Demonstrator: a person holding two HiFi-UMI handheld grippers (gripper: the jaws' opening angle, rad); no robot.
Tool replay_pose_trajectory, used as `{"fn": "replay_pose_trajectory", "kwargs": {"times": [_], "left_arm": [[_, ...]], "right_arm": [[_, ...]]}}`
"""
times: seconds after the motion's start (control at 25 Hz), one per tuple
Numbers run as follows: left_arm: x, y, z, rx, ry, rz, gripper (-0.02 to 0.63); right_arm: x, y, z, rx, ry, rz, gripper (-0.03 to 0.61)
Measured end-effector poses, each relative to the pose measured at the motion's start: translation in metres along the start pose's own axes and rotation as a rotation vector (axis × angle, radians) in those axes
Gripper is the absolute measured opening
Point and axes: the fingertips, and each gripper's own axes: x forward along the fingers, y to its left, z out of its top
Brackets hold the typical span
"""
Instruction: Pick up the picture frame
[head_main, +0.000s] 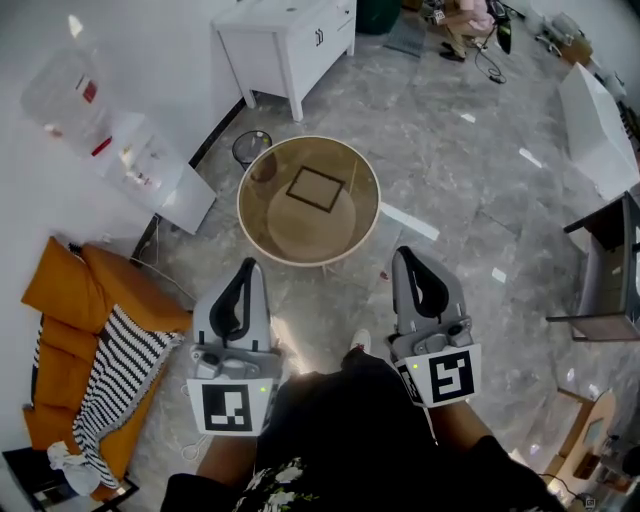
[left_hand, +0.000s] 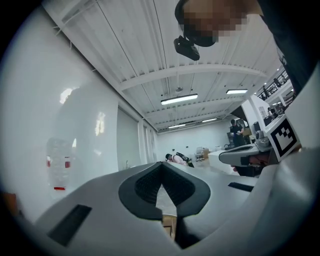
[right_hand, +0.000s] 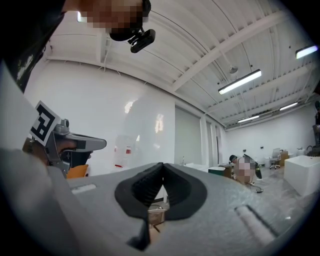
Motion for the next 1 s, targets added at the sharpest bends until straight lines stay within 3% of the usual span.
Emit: {"fn": "replay_pose_trajectory", "kwargs": {"times": [0.48, 0.72, 1.0], "left_arm": [[0.005, -0.039, -0.005, 0.009, 0.004, 0.126, 0.014], [-0.002, -0.036, -0.008, -0.011, 0.014, 0.172, 0.014], [0.018, -0.042, -0.016, -0.008, 0.046, 0.153, 0.014]], "right_arm": [[-0.008, -0.041, -0.014, 0.009, -0.003, 0.108, -0.003], [-0.007, -0.04, -0.018, 0.013, -0.003, 0.138, -0.003], [0.006, -0.043, -0.034, 0.035, 0.014, 0.145, -0.003]]}}
